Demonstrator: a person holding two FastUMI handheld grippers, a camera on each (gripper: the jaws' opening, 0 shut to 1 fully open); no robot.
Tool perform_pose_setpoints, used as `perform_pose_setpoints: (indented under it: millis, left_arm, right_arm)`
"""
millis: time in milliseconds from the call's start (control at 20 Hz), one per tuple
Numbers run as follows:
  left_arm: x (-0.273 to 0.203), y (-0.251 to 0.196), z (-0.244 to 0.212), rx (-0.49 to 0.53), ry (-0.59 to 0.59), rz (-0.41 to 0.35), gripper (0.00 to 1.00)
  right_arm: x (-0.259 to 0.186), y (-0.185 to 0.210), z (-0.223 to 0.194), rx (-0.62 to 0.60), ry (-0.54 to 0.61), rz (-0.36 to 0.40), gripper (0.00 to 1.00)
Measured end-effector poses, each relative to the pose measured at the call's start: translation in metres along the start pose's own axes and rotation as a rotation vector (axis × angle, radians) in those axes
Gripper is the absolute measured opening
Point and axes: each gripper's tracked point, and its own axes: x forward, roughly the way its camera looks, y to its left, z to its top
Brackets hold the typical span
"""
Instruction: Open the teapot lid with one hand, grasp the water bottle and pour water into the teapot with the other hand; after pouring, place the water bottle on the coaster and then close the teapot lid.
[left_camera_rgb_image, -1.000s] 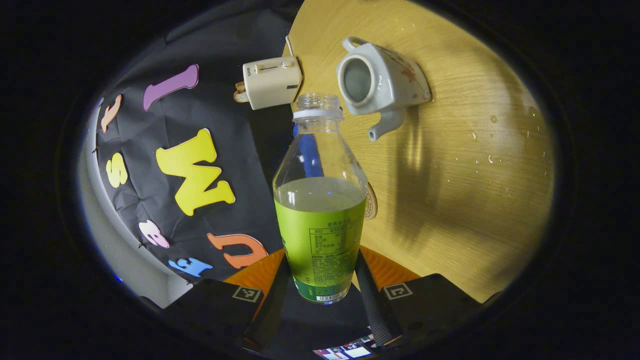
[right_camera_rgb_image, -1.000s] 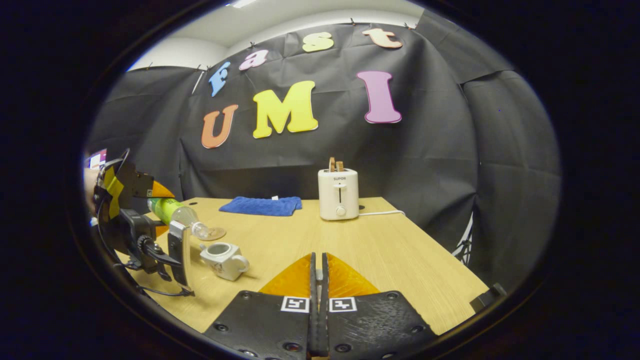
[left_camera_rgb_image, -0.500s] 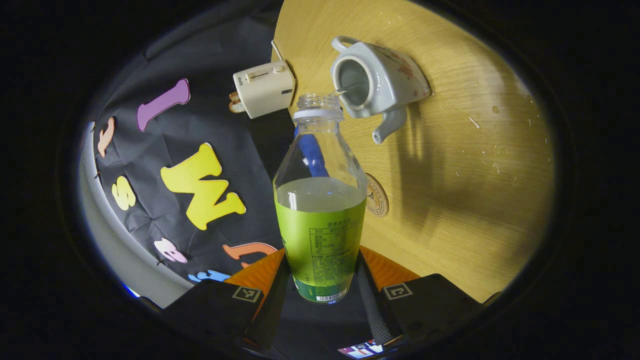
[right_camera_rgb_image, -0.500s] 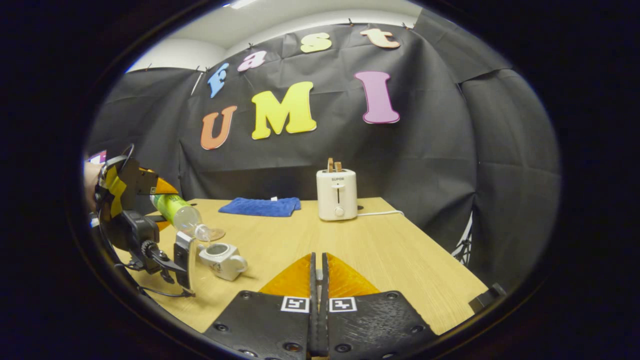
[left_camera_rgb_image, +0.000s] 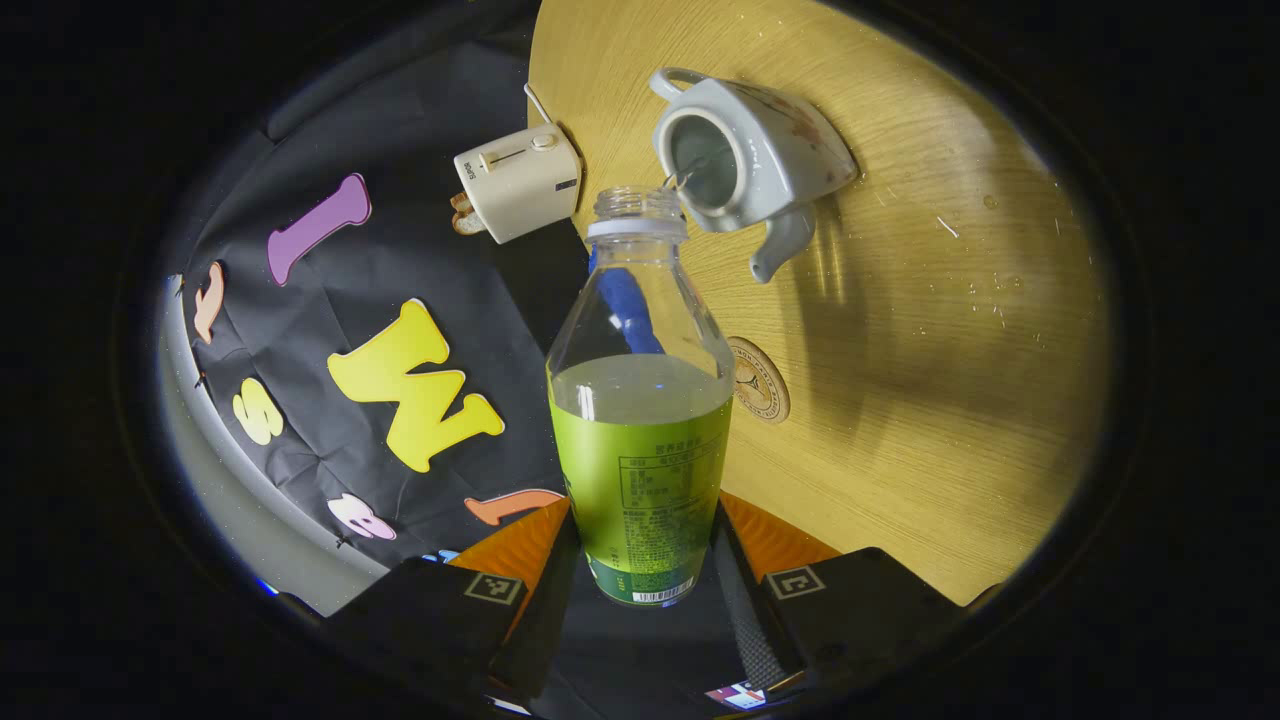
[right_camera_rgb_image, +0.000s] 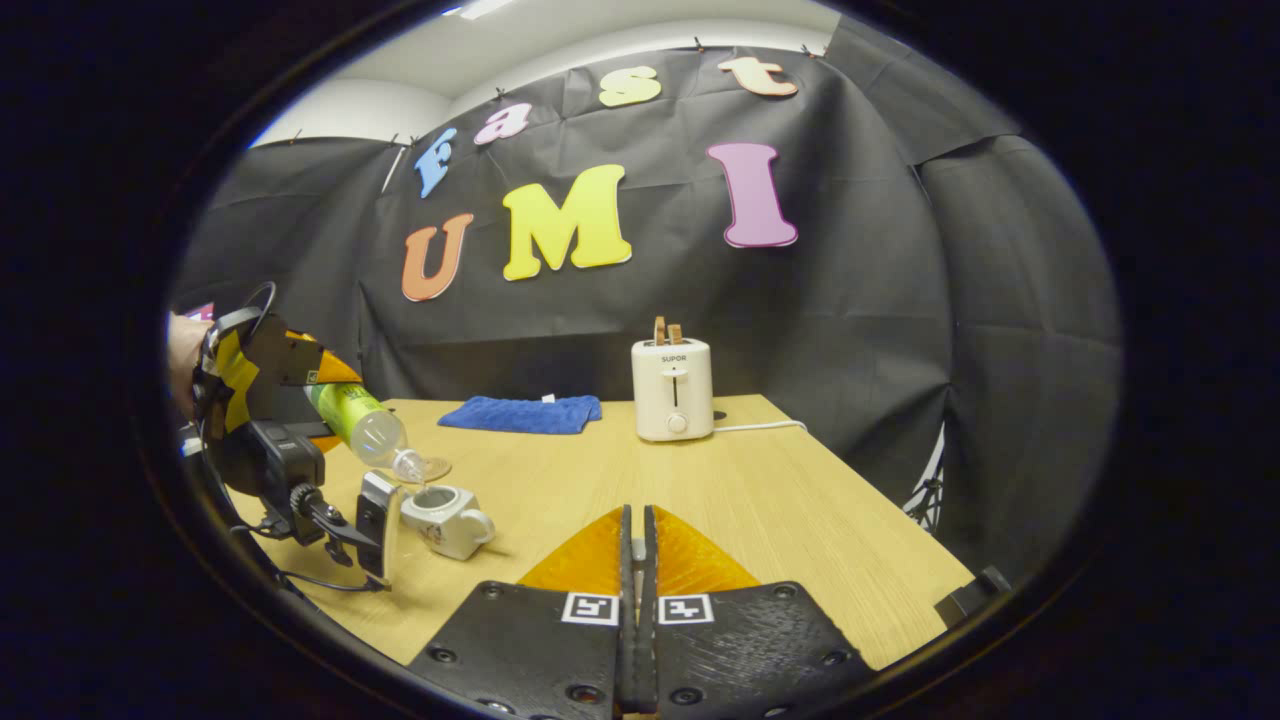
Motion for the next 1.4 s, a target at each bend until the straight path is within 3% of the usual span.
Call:
perform_pose_setpoints:
  millis: [1400]
  left_arm:
    - [-0.011, 0.019, 0.004, 0.139, 0.050, 0.066, 0.73]
  right_arm:
    - [-0.003, -0.006, 0.003, 0.007, -0.018, 0.006, 0.00]
